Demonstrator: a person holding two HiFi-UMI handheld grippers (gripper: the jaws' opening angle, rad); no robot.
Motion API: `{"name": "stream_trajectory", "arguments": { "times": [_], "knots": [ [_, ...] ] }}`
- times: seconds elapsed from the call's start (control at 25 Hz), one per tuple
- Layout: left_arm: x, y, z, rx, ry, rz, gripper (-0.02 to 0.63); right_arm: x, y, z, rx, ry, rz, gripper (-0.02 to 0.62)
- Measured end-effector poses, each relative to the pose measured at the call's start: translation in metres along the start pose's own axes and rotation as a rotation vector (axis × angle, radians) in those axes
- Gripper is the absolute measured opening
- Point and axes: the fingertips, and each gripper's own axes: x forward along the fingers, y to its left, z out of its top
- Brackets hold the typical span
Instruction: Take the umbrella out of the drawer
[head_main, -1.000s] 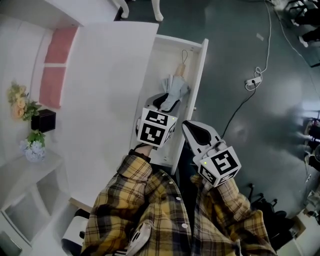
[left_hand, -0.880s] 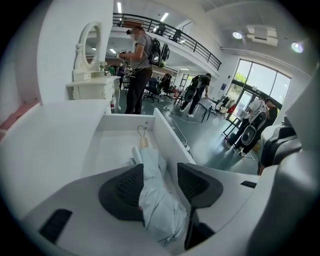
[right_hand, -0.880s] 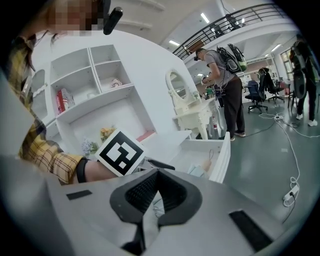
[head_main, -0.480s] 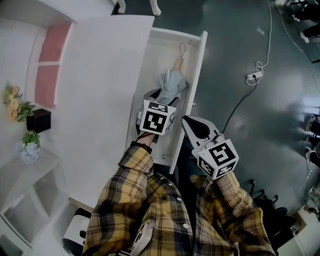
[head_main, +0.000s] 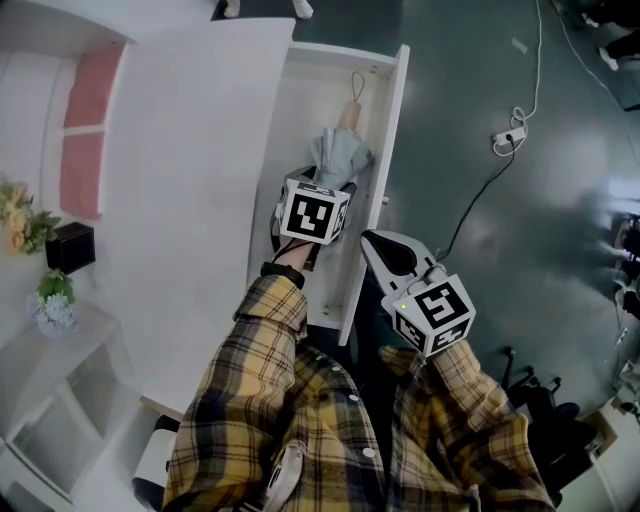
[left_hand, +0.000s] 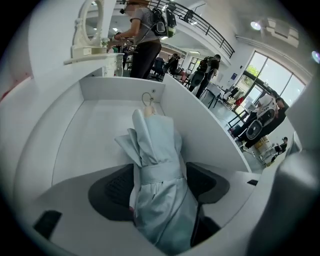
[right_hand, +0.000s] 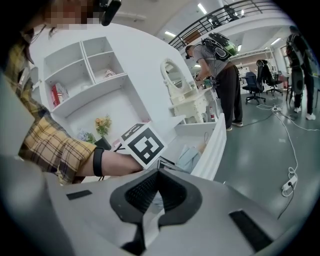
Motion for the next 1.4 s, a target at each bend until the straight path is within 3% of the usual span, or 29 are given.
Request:
{"name": "stream_trajectory", "arguments": {
  "times": [0.48, 0.76, 1.4],
  "knots": [
    [0.017, 0.000, -0.004, -0.007, 0.024, 0.040, 0.347, 0.001, 0.000, -0.007, 0.013, 0.007, 0.010, 0.017],
    [0.027, 0.001, -0.004, -0.036, 0.039, 0.022, 0.356, -0.001, -0.005, -0.008, 0.025, 0.000, -0.005, 0.017],
    [0.030, 0.001, -0.006, -0.029, 0.042, 0.045, 0.332, 0.007, -0.006, -0.005, 0.026, -0.002, -0.020, 0.017]
  ]
}}
